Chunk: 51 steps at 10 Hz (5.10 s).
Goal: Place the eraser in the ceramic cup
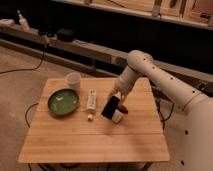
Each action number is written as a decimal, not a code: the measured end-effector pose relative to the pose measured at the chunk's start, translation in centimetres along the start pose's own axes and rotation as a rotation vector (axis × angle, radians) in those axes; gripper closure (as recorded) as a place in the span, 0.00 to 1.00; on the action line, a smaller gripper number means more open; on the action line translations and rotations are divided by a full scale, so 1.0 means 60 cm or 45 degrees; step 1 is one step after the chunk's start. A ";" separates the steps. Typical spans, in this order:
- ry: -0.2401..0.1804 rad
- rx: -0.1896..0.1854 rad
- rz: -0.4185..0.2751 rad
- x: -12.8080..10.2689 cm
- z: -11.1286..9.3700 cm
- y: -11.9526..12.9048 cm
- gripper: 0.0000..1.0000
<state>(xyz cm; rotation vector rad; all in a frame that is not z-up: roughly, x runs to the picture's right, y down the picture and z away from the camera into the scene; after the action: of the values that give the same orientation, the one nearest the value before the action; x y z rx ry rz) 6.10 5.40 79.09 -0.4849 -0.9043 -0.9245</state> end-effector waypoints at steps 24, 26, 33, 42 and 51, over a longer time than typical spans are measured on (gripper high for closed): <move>0.140 0.322 0.982 0.210 0.005 -0.324 0.87; 0.160 0.331 0.959 0.214 0.012 -0.344 0.87; 0.193 0.390 0.802 0.184 0.043 -0.416 0.87; 0.224 0.313 0.889 0.198 0.095 -0.419 0.57; 0.112 0.345 0.869 0.180 0.055 -0.444 0.20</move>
<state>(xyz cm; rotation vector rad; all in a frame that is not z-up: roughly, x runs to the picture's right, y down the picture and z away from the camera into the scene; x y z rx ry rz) -14.75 -11.65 89.65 -0.4684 -0.6966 -0.1957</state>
